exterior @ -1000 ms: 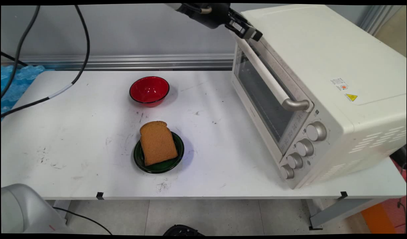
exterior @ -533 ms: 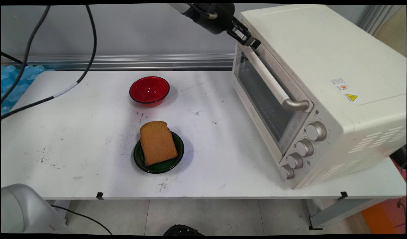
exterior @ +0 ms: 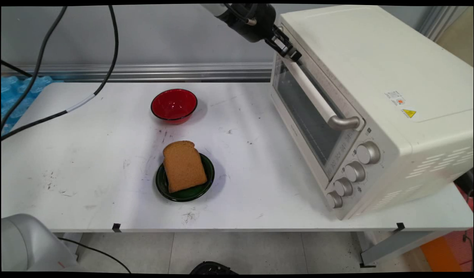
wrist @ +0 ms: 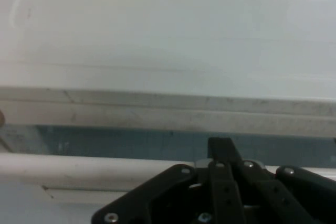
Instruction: Open the oven
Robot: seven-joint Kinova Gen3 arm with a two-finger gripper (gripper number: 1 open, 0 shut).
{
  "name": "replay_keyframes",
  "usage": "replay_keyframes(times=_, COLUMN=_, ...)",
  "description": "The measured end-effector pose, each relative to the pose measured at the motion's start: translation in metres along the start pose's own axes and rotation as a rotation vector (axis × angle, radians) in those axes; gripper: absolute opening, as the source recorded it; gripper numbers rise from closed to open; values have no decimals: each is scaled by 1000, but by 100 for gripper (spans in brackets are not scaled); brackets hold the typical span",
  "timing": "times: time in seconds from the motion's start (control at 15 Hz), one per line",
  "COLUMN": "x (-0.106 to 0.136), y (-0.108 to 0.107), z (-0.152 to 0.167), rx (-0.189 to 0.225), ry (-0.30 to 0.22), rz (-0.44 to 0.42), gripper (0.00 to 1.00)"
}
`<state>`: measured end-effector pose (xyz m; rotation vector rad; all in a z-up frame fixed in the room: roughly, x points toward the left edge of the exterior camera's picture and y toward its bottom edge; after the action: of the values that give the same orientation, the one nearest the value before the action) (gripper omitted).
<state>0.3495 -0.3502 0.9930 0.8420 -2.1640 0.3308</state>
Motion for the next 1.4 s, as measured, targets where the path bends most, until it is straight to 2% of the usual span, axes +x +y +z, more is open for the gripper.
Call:
replay_keyframes(times=0.8, x=-24, y=3, z=-5, rx=2, ry=-107, rz=-7, gripper=0)
replay_keyframes(times=1.4, x=-44, y=3, z=-4, rx=5, ry=-158, rz=-15, gripper=0)
